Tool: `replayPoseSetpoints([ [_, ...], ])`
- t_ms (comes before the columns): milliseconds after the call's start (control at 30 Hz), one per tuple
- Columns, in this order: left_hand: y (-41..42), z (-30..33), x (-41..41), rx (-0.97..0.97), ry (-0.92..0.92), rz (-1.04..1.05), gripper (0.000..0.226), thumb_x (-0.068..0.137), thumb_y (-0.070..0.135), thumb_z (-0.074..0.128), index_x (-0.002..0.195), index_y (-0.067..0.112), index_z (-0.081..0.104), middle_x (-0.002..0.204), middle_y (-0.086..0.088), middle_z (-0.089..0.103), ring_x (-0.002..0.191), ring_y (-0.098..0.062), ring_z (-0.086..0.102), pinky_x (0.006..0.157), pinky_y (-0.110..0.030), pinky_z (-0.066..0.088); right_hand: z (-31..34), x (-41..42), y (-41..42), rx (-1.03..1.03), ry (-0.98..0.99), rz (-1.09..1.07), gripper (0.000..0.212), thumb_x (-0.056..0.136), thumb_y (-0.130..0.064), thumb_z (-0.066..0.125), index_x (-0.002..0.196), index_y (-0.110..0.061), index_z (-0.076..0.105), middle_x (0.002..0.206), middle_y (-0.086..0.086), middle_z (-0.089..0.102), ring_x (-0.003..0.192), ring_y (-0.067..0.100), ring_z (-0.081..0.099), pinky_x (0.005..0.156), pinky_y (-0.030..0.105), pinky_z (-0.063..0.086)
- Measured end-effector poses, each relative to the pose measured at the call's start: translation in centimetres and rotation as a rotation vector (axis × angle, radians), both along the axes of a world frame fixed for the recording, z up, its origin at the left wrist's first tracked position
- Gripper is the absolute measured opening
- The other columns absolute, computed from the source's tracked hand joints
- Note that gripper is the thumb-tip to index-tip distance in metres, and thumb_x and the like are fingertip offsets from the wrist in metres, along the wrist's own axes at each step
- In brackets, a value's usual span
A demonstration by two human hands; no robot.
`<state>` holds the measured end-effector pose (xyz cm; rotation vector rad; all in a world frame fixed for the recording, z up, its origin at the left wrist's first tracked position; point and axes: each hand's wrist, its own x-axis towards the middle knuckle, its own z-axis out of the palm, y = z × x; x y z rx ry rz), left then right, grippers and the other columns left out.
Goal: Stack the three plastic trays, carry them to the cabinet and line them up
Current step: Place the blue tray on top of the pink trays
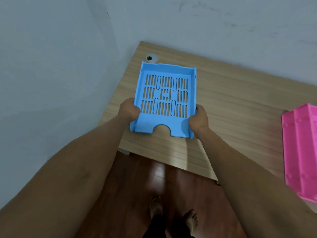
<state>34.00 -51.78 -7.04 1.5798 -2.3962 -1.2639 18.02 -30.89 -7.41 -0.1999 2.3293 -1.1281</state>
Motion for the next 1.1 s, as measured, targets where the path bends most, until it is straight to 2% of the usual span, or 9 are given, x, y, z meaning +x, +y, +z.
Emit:
replayPoseSetpoints([
  [133, 2.0, 1.6, -0.2, 0.004, 0.047, 0.023, 0.038, 0.094, 0.002, 0.047, 0.127, 0.009, 0.064, 0.124, -0.013, 0.069, 0.094, -0.023, 0.06, 0.08, -0.029, 0.044, 0.8, -0.4, 1.2, -0.083, -0.028, -0.035, 0.058, 0.096, 0.014, 0.035, 0.146, -0.012, 0.05, 0.116, 0.001, 0.066, 0.099, 0.021, 0.067, 0.097, 0.041, 0.059],
  [200, 2.8, 2.8, -0.5, -0.008, 0.073, 0.023, 0.037, 0.094, 0.001, 0.046, 0.126, 0.008, 0.064, 0.122, -0.013, 0.069, 0.092, -0.021, 0.058, 0.079, -0.029, 0.044, 1.6, -0.7, 2.1, -0.114, -0.027, -0.056, 0.058, 0.096, 0.015, 0.036, 0.145, -0.013, 0.051, 0.117, 0.001, 0.068, 0.1, 0.022, 0.069, 0.096, 0.043, 0.06],
  [400, 6.6, 7.7, -2.5, -0.066, 0.157, -0.043, 0.041, 0.093, -0.002, 0.045, 0.126, 0.008, 0.067, 0.118, -0.008, 0.07, 0.092, -0.019, 0.058, 0.077, -0.025, 0.042, 6.2, -1.9, 6.0, -0.174, 0.022, -0.142, 0.044, 0.098, 0.013, 0.039, 0.122, -0.018, 0.06, 0.103, 0.0, 0.071, 0.079, 0.01, 0.068, 0.069, 0.027, 0.06],
  [500, 9.4, 9.6, -4.0, -0.088, 0.201, -0.099, 0.041, 0.093, -0.003, 0.045, 0.126, 0.008, 0.067, 0.114, -0.007, 0.069, 0.09, -0.019, 0.057, 0.075, -0.025, 0.041, 8.0, -3.1, 9.1, -0.19, 0.072, -0.179, 0.047, 0.093, 0.013, 0.039, 0.118, -0.019, 0.063, 0.11, 0.006, 0.075, 0.092, 0.025, 0.074, 0.086, 0.044, 0.064],
  [600, 12.7, 11.0, -5.6, -0.091, 0.232, -0.133, 0.04, 0.093, -0.003, 0.045, 0.124, 0.009, 0.068, 0.118, -0.009, 0.071, 0.089, -0.022, 0.059, 0.075, -0.026, 0.042, 9.7, -4.7, 12.9, -0.175, 0.124, -0.214, 0.051, 0.092, 0.011, 0.039, 0.127, -0.017, 0.065, 0.114, 0.006, 0.075, 0.097, 0.026, 0.075, 0.089, 0.047, 0.064],
  [833, 23.0, 13.4, -10.5, -0.093, 0.271, -0.225, 0.04, 0.091, -0.001, 0.048, 0.122, 0.01, 0.071, 0.115, -0.01, 0.074, 0.093, -0.026, 0.066, 0.075, -0.028, 0.045, 12.7, -8.4, 25.0, -0.212, 0.141, -0.237, 0.047, 0.101, 0.011, 0.043, 0.139, -0.012, 0.057, 0.112, 0.001, 0.07, 0.082, 0.012, 0.07, 0.059, 0.018, 0.059],
  [933, 28.9, 13.4, -12.6, -0.073, 0.287, -0.231, 0.039, 0.089, 0.0, 0.05, 0.118, 0.011, 0.073, 0.108, -0.01, 0.075, 0.094, -0.029, 0.069, 0.076, -0.03, 0.05, 12.6, -10.3, 31.1, -0.212, 0.177, -0.267, 0.05, 0.097, 0.014, 0.04, 0.136, -0.007, 0.061, 0.117, 0.008, 0.073, 0.095, 0.024, 0.074, 0.077, 0.033, 0.064],
  [967, 31.1, 13.3, -13.4, -0.07, 0.284, -0.233, 0.039, 0.089, 0.0, 0.05, 0.117, 0.012, 0.074, 0.104, -0.009, 0.075, 0.091, -0.028, 0.068, 0.074, -0.03, 0.049, 12.5, -11.0, 33.4, -0.209, 0.175, -0.271, 0.049, 0.097, 0.013, 0.04, 0.135, -0.008, 0.062, 0.116, 0.009, 0.074, 0.091, 0.022, 0.074, 0.075, 0.033, 0.065],
  [1100, 39.6, 12.8, -16.3, -0.028, 0.272, -0.251, 0.036, 0.088, 0.003, 0.05, 0.112, 0.012, 0.075, 0.097, -0.009, 0.074, 0.085, -0.03, 0.067, 0.072, -0.042, 0.057, 12.9, -13.5, 42.3, -0.193, 0.183, -0.254, 0.038, 0.103, 0.007, 0.042, 0.128, -0.011, 0.064, 0.09, -0.005, 0.07, 0.07, 0.005, 0.067, 0.043, 0.011, 0.051],
])
